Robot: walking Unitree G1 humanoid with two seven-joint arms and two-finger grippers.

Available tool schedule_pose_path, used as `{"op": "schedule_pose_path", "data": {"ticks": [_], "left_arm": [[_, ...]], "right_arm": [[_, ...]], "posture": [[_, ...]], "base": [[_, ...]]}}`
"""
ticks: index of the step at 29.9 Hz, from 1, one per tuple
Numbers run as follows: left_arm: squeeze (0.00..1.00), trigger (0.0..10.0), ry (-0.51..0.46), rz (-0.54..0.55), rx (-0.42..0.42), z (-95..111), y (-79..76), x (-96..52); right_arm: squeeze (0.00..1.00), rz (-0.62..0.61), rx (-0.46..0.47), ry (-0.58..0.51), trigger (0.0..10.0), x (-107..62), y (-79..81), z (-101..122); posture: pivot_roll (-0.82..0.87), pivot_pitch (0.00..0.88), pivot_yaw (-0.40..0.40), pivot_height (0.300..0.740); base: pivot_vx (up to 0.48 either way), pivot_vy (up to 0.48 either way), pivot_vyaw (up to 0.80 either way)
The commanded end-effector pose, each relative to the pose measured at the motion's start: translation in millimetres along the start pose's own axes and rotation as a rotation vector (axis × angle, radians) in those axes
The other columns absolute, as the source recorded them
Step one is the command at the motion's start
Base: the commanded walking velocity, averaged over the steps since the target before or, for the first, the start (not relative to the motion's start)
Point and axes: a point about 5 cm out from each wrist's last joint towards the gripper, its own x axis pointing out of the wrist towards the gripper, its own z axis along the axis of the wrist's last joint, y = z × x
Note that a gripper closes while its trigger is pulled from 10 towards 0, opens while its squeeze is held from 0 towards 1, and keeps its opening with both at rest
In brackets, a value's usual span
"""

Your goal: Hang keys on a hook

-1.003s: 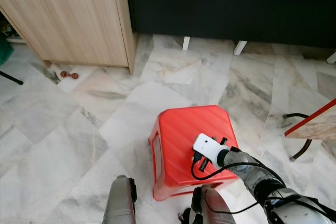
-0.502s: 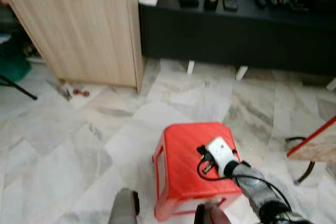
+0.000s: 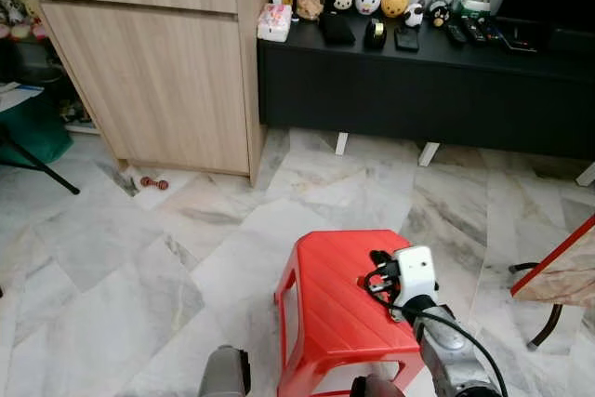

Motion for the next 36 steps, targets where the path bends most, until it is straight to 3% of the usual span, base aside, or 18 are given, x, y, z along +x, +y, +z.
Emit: {"op": "schedule_pose_path", "data": {"ticks": [1,8,20,30,36], "left_arm": [[0.0,10.0,-0.145,0.015,0.002,44,5.7,4.5],[0.0,10.0,-0.109,0.028,-0.008,33,11.0,2.9],[0.0,10.0,-0.081,0.032,-0.008,25,14.0,1.5],[0.0,10.0,-0.077,0.037,-0.004,25,15.4,1.3],[0.0,10.0,-0.076,0.038,-0.005,25,14.4,1.6]], "right_arm": [[0.0,-0.046,0.034,-0.004,10.0,1.0,-7.4,4],[0.0,-0.1,0.043,0.031,10.0,4.0,-10.5,2],[0.0,-0.085,0.069,0.02,10.0,3.6,-1.1,2],[0.0,-0.087,0.108,-0.022,10.0,7.1,0.5,11],[0.0,-0.103,0.119,-0.03,10.0,7.6,-1.9,13]], "posture": [[0.06,0.005,-0.097,0.636],[0.06,0.0,-0.1,0.636],[0.07,0.0,-0.096,0.636],[0.07,0.0,-0.097,0.636],[0.08,0.0,-0.1,0.671]], "base": [[-0.247,0.0,0.0],[-0.263,0.0,0.0],[-0.264,0.0,0.0],[0.0,0.0,0.0],[0.0,0.0,0.0]]}}
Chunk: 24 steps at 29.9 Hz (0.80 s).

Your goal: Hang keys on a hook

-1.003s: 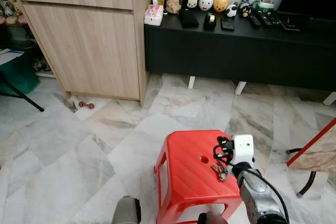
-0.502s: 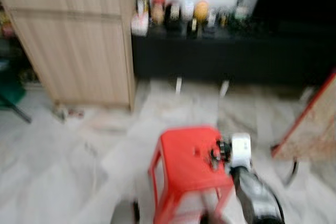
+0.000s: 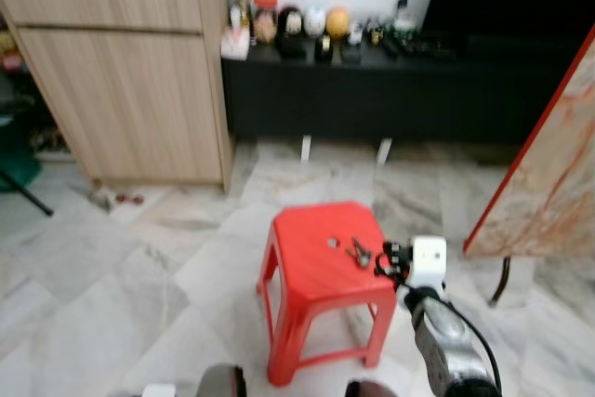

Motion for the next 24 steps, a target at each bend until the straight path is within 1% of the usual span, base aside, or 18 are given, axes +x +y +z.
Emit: {"op": "schedule_pose_path", "data": {"ticks": [1,8,12,17,24], "left_arm": [[0.0,10.0,-0.003,-0.001,0.006,4,-1.8,1.2],[0.0,10.0,-0.008,-0.009,0.018,6,-10.0,3.0],[0.0,10.0,-0.013,-0.009,0.02,7,-10.6,3.3],[0.0,10.0,-0.018,-0.008,0.024,9,-9.2,3.3],[0.0,10.0,-0.034,-0.009,0.027,14,-8.7,4.0]], "right_arm": [[0.0,-0.016,0.01,-0.032,10.0,3.1,-3.7,10],[0.0,-0.011,0.013,-0.032,10.0,4.3,-5.0,12],[0.0,0.0,0.015,-0.019,10.0,5.5,-5.8,13],[0.0,0.021,0.011,-0.015,10.0,7.5,-5.3,17],[0.0,0.018,0.018,-0.004,10.0,9.2,-7.2,18]], "posture": [[0.08,0.0,-0.1,0.676],[0.07,0.0,-0.1,0.716],[0.08,0.0,-0.099,0.74],[0.07,0.0,-0.096,0.74],[0.07,0.0,-0.099,0.74]], "base": [[0.0,0.0,0.0],[0.0,0.0,0.0],[0.0,0.0,0.0],[0.0,0.0,0.0],[0.0,0.0,0.0]]}}
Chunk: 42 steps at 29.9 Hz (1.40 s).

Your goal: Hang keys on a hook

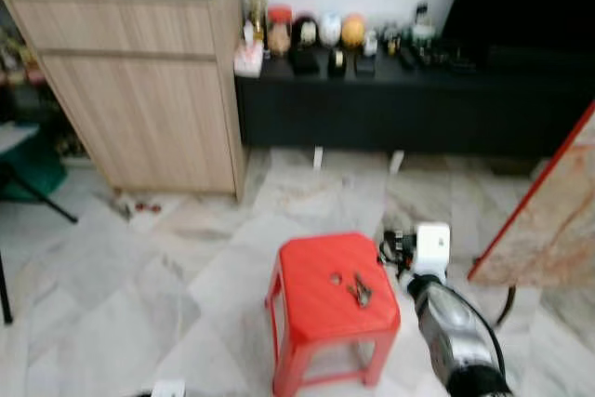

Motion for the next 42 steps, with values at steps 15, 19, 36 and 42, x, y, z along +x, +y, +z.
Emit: {"op": "schedule_pose_path", "data": {"ticks": [15,19,36,42], "left_arm": [[0.0,10.0,0.006,-0.011,0.009,1,-3.2,0.7],[0.0,10.0,0.01,-0.011,0.011,-1,-0.5,0.1],[0.0,10.0,0.018,-0.017,0.044,0,-4.0,0.9],[0.0,10.0,0.015,-0.016,0.042,0,-4.0,1.0]], "right_arm": [[0.0,-0.069,0.039,0.153,10.0,-8.0,-13.9,-24],[0.0,-0.039,0.049,0.148,10.0,-8.3,-8.4,-25],[0.0,-0.054,0.049,0.164,10.0,-8.7,-7.5,-27],[0.0,-0.044,0.044,0.167,10.0,-8.2,-7.0,-26]], "posture": [[0.05,0.0,-0.094,0.74],[0.04,0.0,-0.079,0.74],[0.04,0.0,-0.077,0.74],[0.04,0.0,-0.079,0.74]], "base": [[0.0,0.0,0.0],[0.0,0.0,0.0],[0.0,-0.214,0.0],[0.0,-0.338,0.0]]}}
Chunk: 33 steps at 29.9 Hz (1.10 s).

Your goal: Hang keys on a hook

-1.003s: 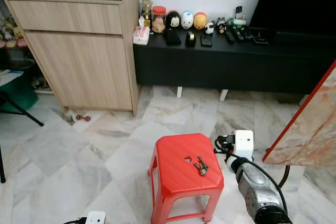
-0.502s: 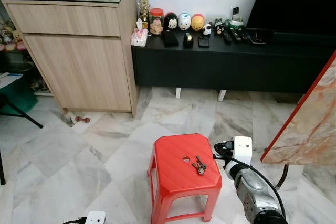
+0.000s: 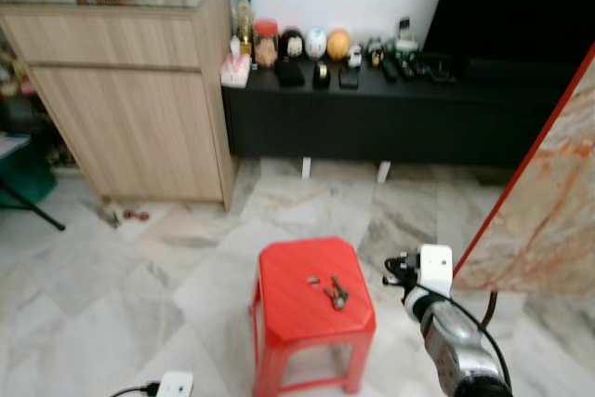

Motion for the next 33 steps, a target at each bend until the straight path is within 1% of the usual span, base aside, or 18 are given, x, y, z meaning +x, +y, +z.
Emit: {"op": "schedule_pose_path", "data": {"ticks": [1,9,17,33], "left_arm": [[0.0,10.0,0.007,-0.013,0.002,0.2,-5.5,0.9],[0.0,10.0,0.006,-0.011,-0.004,0.4,-5.4,1.0],[0.0,10.0,0.006,-0.011,-0.003,0.5,-4.7,0.9],[0.0,10.0,0.003,-0.006,0.0,2.1,-1.4,0.9]], "right_arm": [[0.0,-0.024,-0.01,-0.008,10.0,-1.7,-9.5,4.1],[0.0,-0.013,-0.013,-0.015,10.0,-0.4,-5.9,6.1],[0.0,-0.023,-0.023,-0.019,10.0,0.1,-10.5,10.5],[0.0,-0.027,-0.029,-0.01,10.0,-0.1,-11.1,10.9]], "posture": [[0.04,0.0,-0.079,0.74],[0.04,0.0,-0.081,0.74],[0.03,0.0,-0.076,0.74],[0.03,0.004,-0.066,0.74]], "base": [[0.0,-0.337,0.0],[0.0,-0.338,0.0],[0.0,-0.335,0.0],[0.0,-0.33,0.0]]}}
